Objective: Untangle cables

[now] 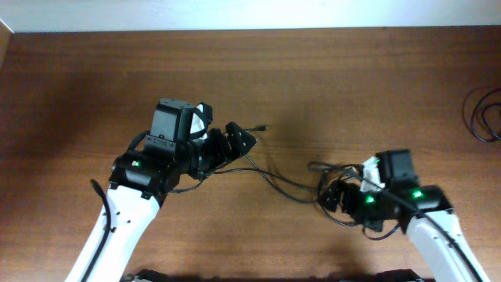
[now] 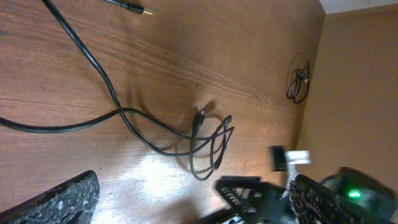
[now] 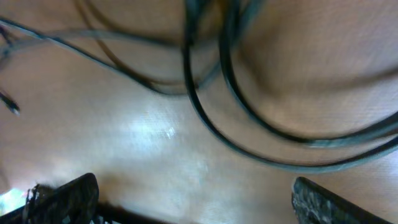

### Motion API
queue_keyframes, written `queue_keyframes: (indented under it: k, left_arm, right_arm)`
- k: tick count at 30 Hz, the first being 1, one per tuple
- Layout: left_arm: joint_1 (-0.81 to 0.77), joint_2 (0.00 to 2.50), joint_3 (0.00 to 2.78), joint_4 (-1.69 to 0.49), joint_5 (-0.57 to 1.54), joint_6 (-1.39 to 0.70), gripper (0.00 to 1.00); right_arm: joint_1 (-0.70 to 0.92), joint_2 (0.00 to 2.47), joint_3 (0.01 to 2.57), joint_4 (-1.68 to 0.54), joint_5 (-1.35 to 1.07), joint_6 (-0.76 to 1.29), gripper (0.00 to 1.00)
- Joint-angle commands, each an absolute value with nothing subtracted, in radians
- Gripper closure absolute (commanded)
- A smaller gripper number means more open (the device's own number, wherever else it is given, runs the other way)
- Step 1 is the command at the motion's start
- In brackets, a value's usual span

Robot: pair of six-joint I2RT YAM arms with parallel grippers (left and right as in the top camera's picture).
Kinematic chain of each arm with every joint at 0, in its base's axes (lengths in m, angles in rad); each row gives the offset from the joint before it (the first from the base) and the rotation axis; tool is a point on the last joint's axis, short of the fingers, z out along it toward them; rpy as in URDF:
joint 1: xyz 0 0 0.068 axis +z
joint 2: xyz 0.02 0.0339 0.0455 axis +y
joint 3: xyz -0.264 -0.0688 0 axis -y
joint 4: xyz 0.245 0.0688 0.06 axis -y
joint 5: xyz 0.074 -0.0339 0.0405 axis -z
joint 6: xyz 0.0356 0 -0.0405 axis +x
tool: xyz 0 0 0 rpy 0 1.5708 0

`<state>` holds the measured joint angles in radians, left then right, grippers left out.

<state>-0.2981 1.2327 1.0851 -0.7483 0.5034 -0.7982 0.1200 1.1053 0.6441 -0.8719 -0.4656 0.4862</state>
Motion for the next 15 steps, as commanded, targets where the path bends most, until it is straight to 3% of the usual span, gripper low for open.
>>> queue_keyframes:
  k: [1,8,15]
  left_arm:
    - [-0.299,1.230,1.097,-0.746,0.496,-0.792,0.01]
    - [-0.299,1.230,1.097,-0.746,0.496,-0.792,0.01]
    - [-0.299,1.230,1.097,-0.747,0.496,-0.792,0.01]
  right_arm:
    - [0.191,1.103,0.523,-0.736,-0.501,0.616,0.01]
    - [0.271,1.103,0.438,-0.577,-0.329,0.627,0.01]
    - [0.271,1.143,0.429,-0.560,-0.324,0.631,0.00]
